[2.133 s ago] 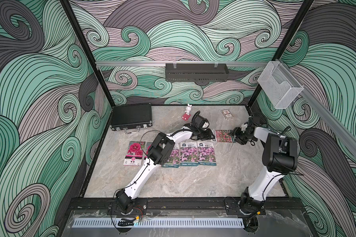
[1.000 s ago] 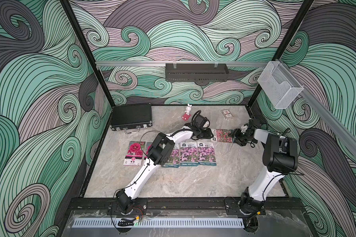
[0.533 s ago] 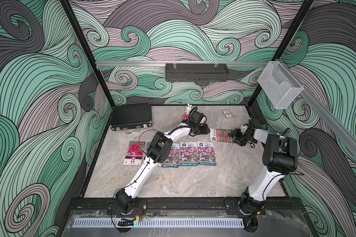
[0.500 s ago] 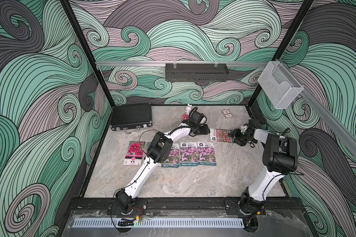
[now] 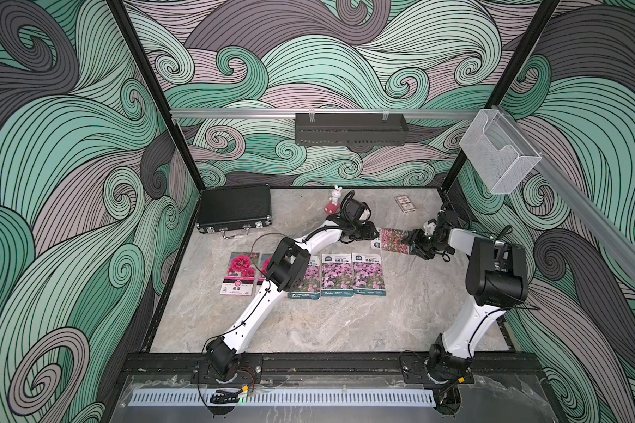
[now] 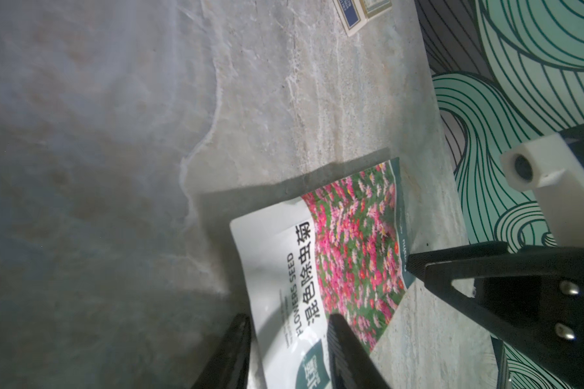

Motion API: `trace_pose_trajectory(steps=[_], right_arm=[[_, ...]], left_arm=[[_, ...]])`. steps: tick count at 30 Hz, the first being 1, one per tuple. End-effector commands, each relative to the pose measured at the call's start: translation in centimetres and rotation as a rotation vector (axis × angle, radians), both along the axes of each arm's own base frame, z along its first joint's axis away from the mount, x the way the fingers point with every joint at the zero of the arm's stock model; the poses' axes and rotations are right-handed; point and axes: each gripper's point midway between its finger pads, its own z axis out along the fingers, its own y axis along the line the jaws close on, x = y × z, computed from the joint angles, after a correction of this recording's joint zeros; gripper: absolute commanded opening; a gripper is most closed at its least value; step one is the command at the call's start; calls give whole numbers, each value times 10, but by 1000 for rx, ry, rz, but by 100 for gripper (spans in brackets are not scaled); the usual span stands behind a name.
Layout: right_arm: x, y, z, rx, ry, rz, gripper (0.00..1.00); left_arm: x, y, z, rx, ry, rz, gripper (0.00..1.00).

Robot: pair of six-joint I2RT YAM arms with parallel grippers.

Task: Arrange the seed packets in a row
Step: Pick up the seed packet from the center of the board.

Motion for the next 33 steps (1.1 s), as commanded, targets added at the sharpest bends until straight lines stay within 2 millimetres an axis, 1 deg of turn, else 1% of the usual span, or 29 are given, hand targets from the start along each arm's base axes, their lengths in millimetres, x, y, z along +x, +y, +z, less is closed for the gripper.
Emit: trace_pose_trajectory(steps=[1,6,9,13,15,18,20,21,23,26,28,31,33], right_arm=[[-24,6,-27,-3,125,17,62],[-22,8,-27,0,121,22,62],[-22,9,-27,-2,121,25,62],[-23,9,-27,-1,120,26,62],[-22,10,-24,-1,113,27,62],[-20,9,-15,-4,88,25,62],[-17,9,-2,-12,50,22,62],[-15,8,8,-20,24,21,63],[-11,7,31,-33,-36,19,64],[-8,5,71,-61,-133,19,65],[-9,2,98,-90,-197,14,65],[-15,1,130,-114,-264,17,66],[-21,2,147,-117,-297,15,66]], left_arm=[[-13,-3,-25,33,53,-27,40],[-17,-8,-24,18,58,-32,38],[-18,-10,-22,9,56,-32,29],[-17,-12,-15,-4,45,-28,13],[-16,-12,-10,-11,34,-26,9],[-12,-14,5,-29,5,-24,6],[-8,-16,20,-51,-23,-21,3],[-6,-17,29,-67,-40,-20,1],[-1,-19,49,-104,-76,-21,0],[4,-24,87,-175,-133,-39,0],[5,-26,114,-222,-174,-66,0],[3,-27,153,-294,-219,-108,0],[-1,-25,177,-336,-240,-141,0]])
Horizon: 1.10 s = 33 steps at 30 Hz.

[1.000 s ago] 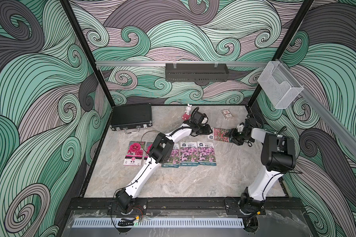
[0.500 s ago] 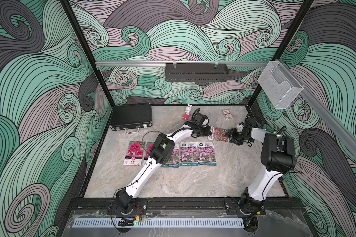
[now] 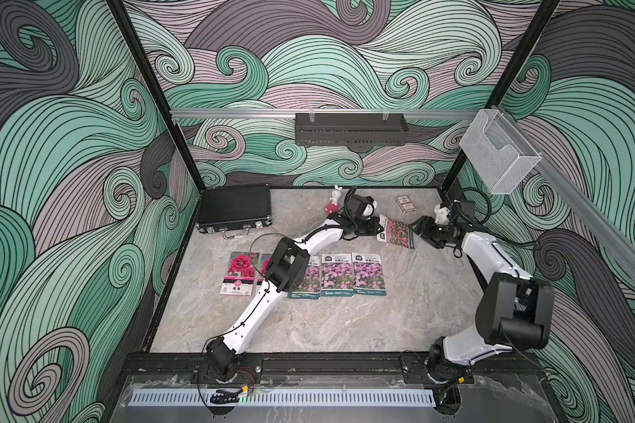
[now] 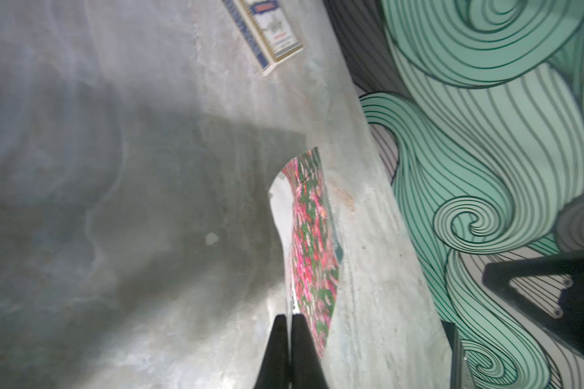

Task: Arrange the seed packets in a row
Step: Pick up the seed packet from the center of the board.

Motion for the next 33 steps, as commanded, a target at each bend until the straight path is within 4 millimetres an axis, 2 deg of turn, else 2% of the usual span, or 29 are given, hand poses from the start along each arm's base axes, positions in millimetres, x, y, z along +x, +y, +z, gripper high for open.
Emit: trace_pose_trajectory(steps=[1,5,9,12,14,16,18,21,25,28,33], right_arm=[[-13,-1,19,-20,-15,-6,66],[-24,7,46,-1,-78,19,66],[-30,18,77,20,-159,69,66],[-35,23,99,10,-217,108,66],[-40,26,110,12,-250,125,65],[-44,31,118,23,-284,145,65],[-49,37,128,47,-332,163,65],[-56,46,140,73,-394,191,65],[-63,58,147,79,-423,244,65],[-70,77,148,82,-441,326,65],[-89,120,144,137,-468,550,66]], left_arm=[[-3,-2,129,-197,-176,-88,0],[-26,15,182,-258,-215,-214,0],[-58,51,234,-303,-232,-369,0],[-83,84,259,-293,-265,-445,0],[-101,104,266,-288,-268,-499,0],[-121,120,267,-270,-273,-551,0],[-140,135,259,-223,-278,-581,0],[-154,150,236,-142,-285,-575,0],[-170,165,213,-92,-296,-562,0],[-181,172,205,-94,-306,-558,0],[-191,179,197,-84,-308,-571,0]])
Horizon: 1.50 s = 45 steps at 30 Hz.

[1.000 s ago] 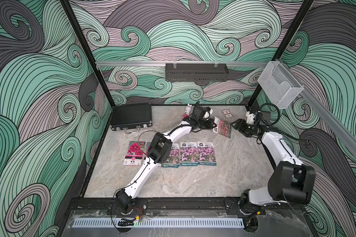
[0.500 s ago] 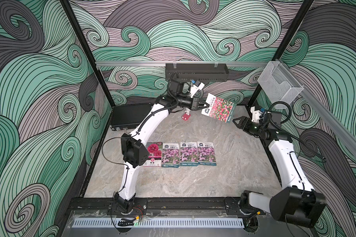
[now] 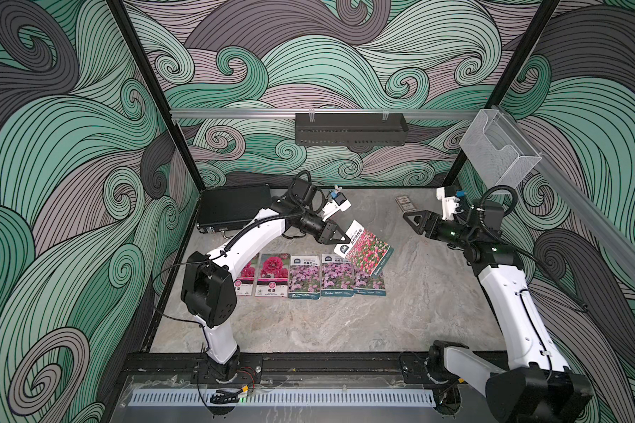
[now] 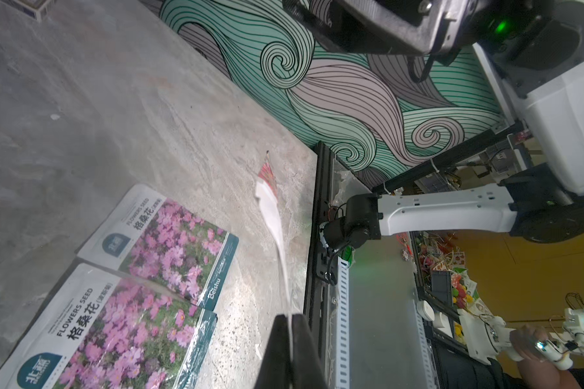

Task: Arrange the seed packets in a row
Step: Pick up the seed packet from the center of the board.

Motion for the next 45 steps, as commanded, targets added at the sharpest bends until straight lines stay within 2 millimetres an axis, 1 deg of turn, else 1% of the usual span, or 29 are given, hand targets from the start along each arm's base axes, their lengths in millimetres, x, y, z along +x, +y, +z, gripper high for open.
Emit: trace_pose_trajectory(steps=[1,4,7,9,13,21,27,29,33,35,38,40,43,45], right_arm=[[-17,32,0,9,-54,190,66],[-24,40,-9,12,-57,240,64],[-31,44,-11,16,-67,271,62],[-36,51,-10,9,-79,302,63],[-43,63,-13,-11,-79,346,64],[-59,86,-29,-75,-76,446,64],[-56,92,-43,-154,-61,460,64],[-53,92,-49,-195,-61,446,64],[-52,96,-49,-193,-75,471,64],[-47,95,-53,-222,-78,454,65],[-41,95,-53,-236,-84,449,66],[-37,95,-49,-238,-102,445,66],[-36,96,-42,-249,-128,451,67],[-36,97,-41,-252,-132,463,66]], left_arm=[[-9,5,31,-55,-125,-30,0],[-12,6,25,-43,-104,-43,0],[-17,9,21,-35,-89,-51,0],[-19,10,21,-37,-86,-52,0],[-21,9,23,-50,-85,-50,0],[-21,8,26,-65,-80,-52,0],[-22,8,28,-72,-86,-54,0],[-23,8,29,-77,-82,-58,0],[-24,7,29,-84,-79,-64,0],[-25,7,30,-87,-77,-68,0],[-27,8,30,-85,-76,-68,0],[-27,8,28,-83,-76,-68,0],[-25,9,26,-74,-77,-62,0],[-24,8,25,-73,-77,-60,0]])
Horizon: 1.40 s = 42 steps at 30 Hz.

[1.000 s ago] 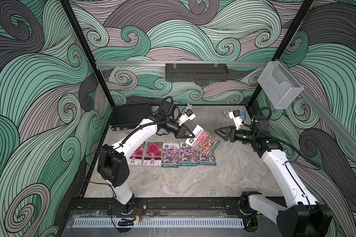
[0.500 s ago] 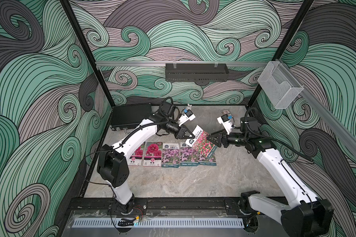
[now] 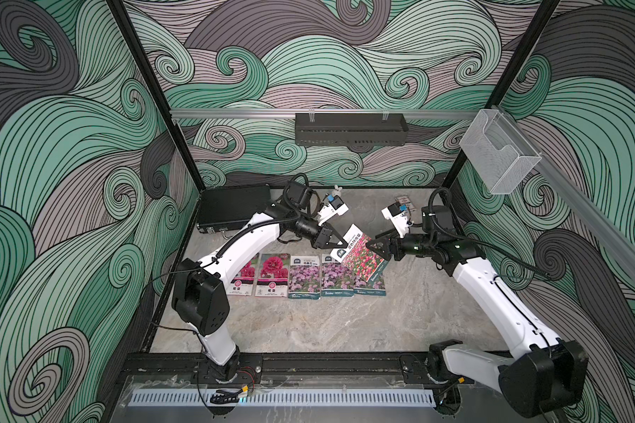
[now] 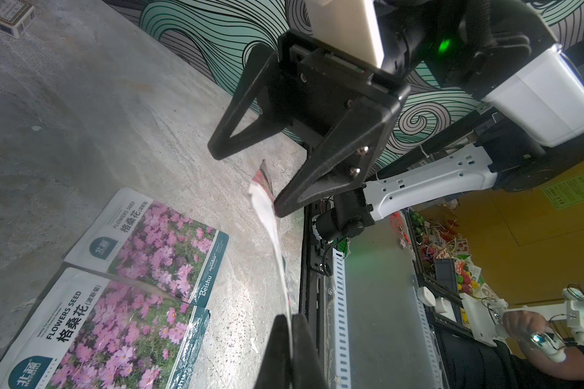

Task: Arrange the seed packets in a row
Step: Pick up the seed packet from the center of the board.

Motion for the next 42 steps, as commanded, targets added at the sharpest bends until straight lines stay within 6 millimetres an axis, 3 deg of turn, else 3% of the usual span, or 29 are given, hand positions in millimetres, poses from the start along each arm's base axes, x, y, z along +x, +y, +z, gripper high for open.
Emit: trace_pose_trajectory(steps=[1,15,23,30,34,42], right_arm=[[3,4,12,-7,-49,32,66],[1,29,2,13,-36,122,61],[-1,35,6,22,-49,137,45],[-3,39,-1,15,-43,145,40],[-4,37,-2,12,-55,135,23],[-3,32,2,-6,-81,101,14]], left_arm=[[-5,0,13,-33,-30,-14,0],[11,-2,6,-8,-80,51,0],[27,-2,0,23,-119,119,0],[33,-3,0,16,-126,137,0],[35,-5,2,10,-127,145,0],[43,-7,-1,14,-123,159,0]])
